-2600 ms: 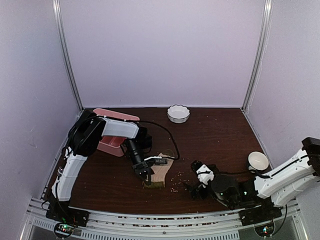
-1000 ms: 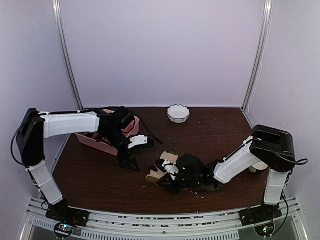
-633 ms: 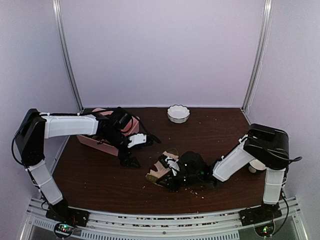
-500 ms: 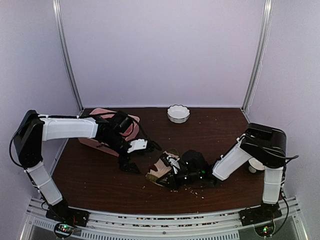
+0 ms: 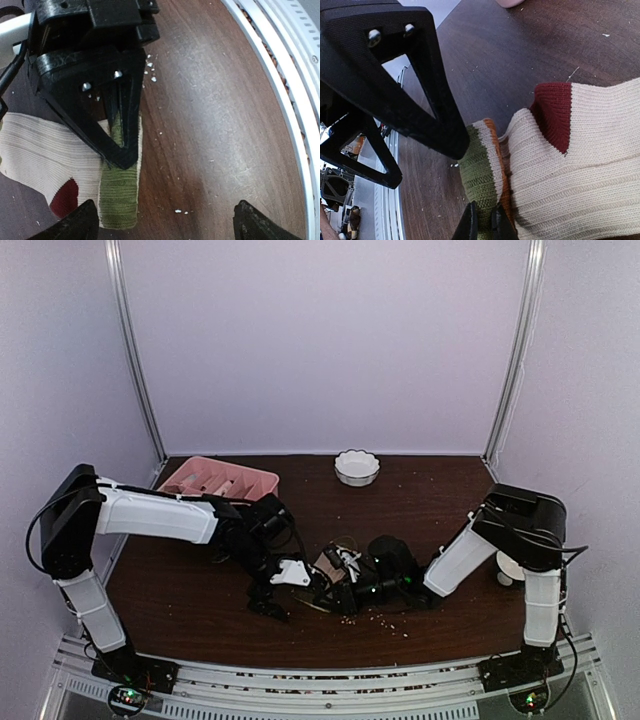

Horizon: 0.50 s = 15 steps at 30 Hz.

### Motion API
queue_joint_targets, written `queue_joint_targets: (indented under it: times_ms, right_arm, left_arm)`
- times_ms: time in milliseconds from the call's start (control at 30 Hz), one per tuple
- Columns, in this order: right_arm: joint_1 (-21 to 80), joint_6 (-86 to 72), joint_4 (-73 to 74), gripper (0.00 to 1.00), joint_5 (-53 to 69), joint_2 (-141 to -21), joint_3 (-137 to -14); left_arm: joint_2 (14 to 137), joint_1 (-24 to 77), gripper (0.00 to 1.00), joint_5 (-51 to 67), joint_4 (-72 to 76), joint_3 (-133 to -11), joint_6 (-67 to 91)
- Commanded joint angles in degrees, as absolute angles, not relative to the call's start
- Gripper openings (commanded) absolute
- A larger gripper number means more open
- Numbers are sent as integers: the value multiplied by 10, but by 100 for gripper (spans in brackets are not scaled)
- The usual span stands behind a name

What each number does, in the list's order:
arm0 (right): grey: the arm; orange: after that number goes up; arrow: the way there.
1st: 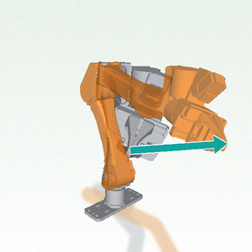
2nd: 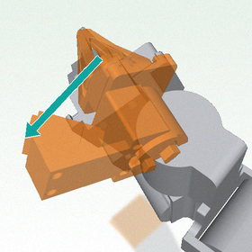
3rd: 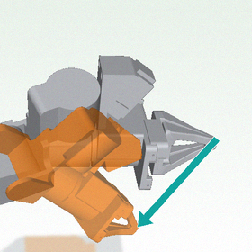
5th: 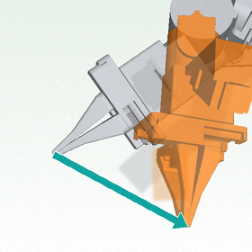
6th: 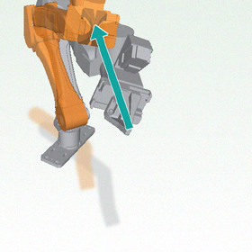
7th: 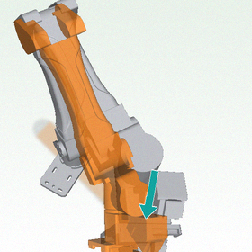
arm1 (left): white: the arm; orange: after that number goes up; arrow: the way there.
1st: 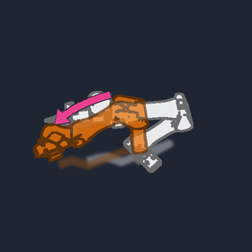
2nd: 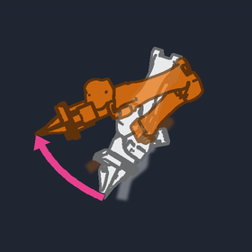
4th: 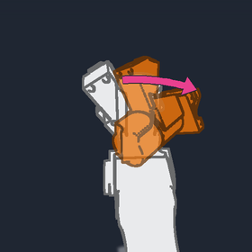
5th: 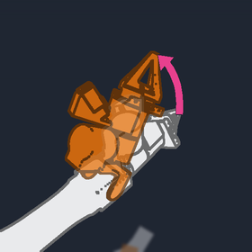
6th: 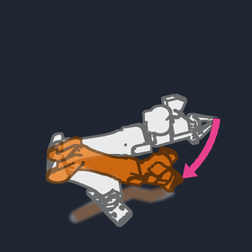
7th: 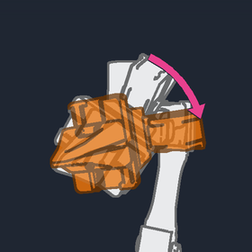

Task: Roll the socks
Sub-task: Roll the sock at the center of the board.

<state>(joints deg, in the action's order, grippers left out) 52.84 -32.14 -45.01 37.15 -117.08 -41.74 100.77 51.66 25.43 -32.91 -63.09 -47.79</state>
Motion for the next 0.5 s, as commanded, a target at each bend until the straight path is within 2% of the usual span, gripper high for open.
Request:
queue_joint_targets:
  times_ms: [0, 133, 267, 467]
  right_arm:
    - [514, -335, -269, 0, 331, -1240, -374]
    - [513, -343, -280, 0, 341, -1241, -375]
    - [511, -348, -284, 0, 347, -1241, -376]
    - [510, -355, -294, 0, 356, -1236, -373]
  left_arm:
    - [1004, 528, 89, 217, -259, -627, -466]
    - [1022, 529, 74, 214, -249, -633, -456]
    - [1046, 529, 53, 219, -269, -652, -458]
    - [1067, 529, 45, 214, -285, -663, -457]
